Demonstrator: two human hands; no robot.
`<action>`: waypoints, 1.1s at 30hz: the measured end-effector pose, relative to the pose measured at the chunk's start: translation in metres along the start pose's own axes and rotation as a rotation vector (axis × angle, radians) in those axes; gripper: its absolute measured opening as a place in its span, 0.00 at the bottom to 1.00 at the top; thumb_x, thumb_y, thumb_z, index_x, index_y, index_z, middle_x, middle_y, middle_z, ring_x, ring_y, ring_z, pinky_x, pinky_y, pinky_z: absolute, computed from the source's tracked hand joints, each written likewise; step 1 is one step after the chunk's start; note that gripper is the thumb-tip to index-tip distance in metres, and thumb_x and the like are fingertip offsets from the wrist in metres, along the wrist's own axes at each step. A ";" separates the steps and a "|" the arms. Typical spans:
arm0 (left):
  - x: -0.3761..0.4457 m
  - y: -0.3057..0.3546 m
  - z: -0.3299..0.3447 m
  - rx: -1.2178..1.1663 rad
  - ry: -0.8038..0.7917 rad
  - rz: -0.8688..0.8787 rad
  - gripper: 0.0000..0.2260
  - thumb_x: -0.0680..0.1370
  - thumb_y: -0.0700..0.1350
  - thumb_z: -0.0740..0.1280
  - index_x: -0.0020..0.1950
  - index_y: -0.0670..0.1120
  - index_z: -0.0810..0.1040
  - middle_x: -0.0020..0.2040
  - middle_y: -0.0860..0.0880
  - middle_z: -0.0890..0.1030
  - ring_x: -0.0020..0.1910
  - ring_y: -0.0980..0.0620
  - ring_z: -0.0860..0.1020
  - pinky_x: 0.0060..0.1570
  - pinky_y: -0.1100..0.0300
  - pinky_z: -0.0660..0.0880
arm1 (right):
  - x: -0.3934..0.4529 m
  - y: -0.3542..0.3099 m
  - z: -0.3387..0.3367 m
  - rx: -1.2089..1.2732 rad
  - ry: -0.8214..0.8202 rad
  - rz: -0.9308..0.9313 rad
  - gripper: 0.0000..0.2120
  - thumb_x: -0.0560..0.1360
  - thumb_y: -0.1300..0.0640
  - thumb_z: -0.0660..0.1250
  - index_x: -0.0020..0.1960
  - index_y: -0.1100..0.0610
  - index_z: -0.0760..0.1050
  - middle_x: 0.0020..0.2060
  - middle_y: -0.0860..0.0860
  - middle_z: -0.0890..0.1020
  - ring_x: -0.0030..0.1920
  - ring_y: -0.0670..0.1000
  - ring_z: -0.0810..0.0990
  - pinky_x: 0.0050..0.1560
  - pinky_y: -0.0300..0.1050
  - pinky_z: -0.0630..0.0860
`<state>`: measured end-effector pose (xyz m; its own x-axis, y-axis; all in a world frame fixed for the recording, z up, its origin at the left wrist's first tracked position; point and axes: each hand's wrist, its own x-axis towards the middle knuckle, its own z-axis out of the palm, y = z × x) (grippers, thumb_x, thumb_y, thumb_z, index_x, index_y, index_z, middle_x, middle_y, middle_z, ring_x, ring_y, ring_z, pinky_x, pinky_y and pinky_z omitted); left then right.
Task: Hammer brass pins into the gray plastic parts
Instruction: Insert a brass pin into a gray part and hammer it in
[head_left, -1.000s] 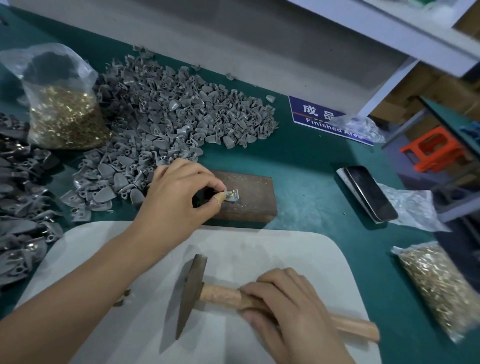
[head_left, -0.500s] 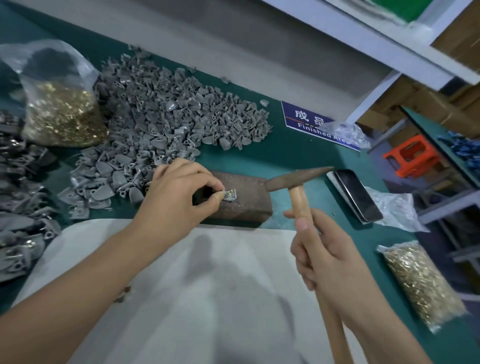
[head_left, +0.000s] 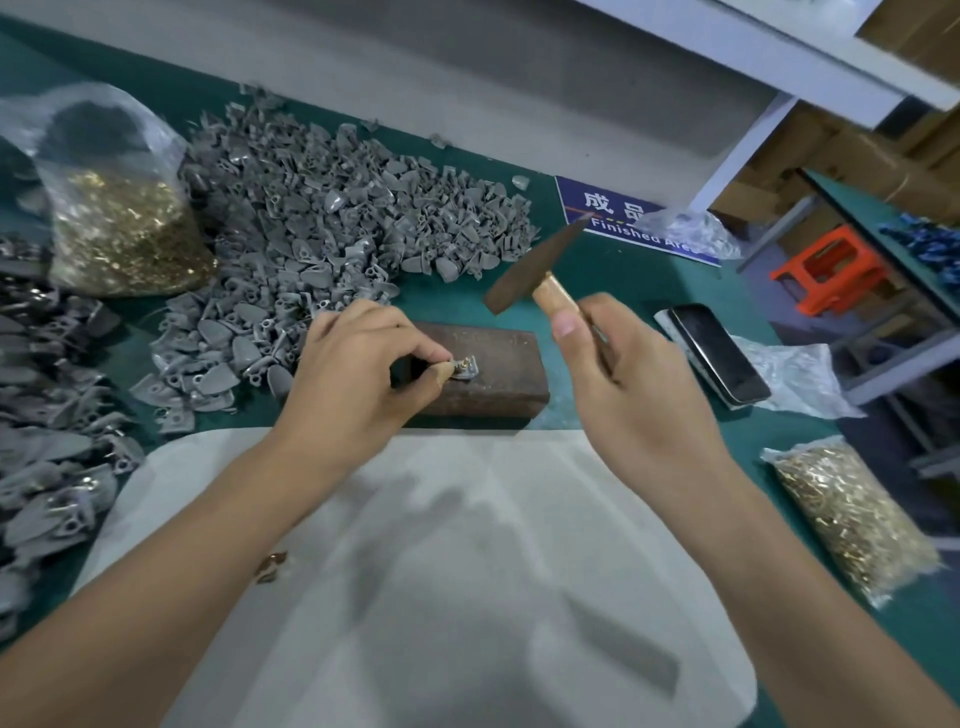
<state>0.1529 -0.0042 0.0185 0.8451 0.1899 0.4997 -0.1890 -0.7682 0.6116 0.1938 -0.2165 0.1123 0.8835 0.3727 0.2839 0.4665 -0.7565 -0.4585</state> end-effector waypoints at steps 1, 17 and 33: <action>0.000 0.000 0.000 0.005 0.004 0.004 0.02 0.75 0.50 0.75 0.45 0.58 0.85 0.42 0.62 0.76 0.49 0.58 0.71 0.51 0.55 0.60 | -0.002 -0.001 0.004 0.019 0.002 0.003 0.16 0.84 0.39 0.54 0.45 0.48 0.67 0.32 0.46 0.74 0.34 0.50 0.72 0.31 0.50 0.65; 0.000 0.001 -0.001 0.029 0.004 0.000 0.01 0.75 0.51 0.76 0.46 0.57 0.85 0.40 0.63 0.73 0.48 0.59 0.68 0.50 0.56 0.58 | -0.017 0.012 0.011 -0.109 -0.056 0.026 0.18 0.82 0.37 0.53 0.49 0.49 0.72 0.29 0.47 0.75 0.33 0.52 0.74 0.33 0.51 0.71; -0.002 0.002 0.001 0.013 0.000 -0.048 0.02 0.77 0.52 0.73 0.48 0.57 0.85 0.44 0.61 0.76 0.51 0.59 0.70 0.56 0.53 0.62 | -0.081 0.064 0.039 -0.136 -0.014 -0.155 0.11 0.74 0.49 0.77 0.55 0.42 0.82 0.47 0.39 0.78 0.49 0.46 0.76 0.47 0.48 0.73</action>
<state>0.1516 -0.0067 0.0177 0.8531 0.2268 0.4699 -0.1416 -0.7661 0.6269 0.1544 -0.2744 0.0272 0.8027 0.4966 0.3303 0.5872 -0.7548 -0.2923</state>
